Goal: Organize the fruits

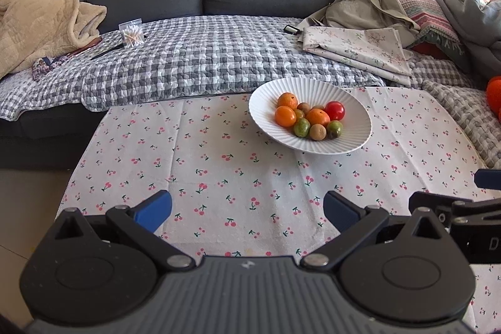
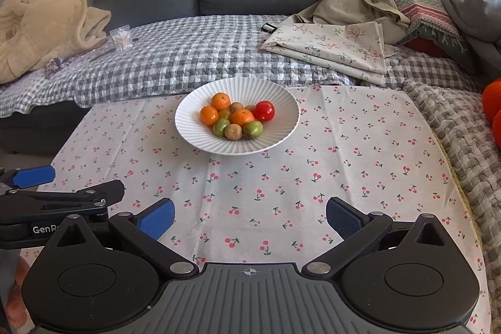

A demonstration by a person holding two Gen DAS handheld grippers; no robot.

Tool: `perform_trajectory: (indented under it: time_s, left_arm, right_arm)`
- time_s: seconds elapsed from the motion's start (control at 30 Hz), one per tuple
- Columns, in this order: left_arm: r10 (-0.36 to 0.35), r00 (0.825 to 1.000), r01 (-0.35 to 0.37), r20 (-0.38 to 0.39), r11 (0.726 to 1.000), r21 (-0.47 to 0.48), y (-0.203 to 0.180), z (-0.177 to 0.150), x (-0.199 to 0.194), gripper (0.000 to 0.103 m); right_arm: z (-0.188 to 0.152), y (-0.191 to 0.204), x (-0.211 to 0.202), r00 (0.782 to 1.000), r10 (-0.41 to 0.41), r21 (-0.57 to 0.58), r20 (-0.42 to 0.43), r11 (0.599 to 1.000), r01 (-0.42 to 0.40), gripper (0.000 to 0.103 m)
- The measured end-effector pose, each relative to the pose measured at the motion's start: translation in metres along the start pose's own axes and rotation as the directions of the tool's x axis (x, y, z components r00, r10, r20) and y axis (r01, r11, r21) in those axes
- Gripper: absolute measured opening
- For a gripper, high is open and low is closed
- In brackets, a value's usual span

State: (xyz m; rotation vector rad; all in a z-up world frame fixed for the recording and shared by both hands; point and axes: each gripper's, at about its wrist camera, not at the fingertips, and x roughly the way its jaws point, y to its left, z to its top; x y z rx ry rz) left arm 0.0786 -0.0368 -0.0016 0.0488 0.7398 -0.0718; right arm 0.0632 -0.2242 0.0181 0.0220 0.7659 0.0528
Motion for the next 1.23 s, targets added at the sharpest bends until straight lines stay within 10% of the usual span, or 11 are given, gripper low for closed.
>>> perform_trajectory:
  time_s: [1.23]
  left_arm:
    - [-0.005, 1.000, 0.005, 0.006, 1.000, 0.007, -0.0033, -0.0002, 0.0035, 0.102]
  right_arm:
    - [-0.0019, 0.0027, 0.0009, 1.000, -0.029, -0.023, 0.003, 0.999, 0.029, 0.103]
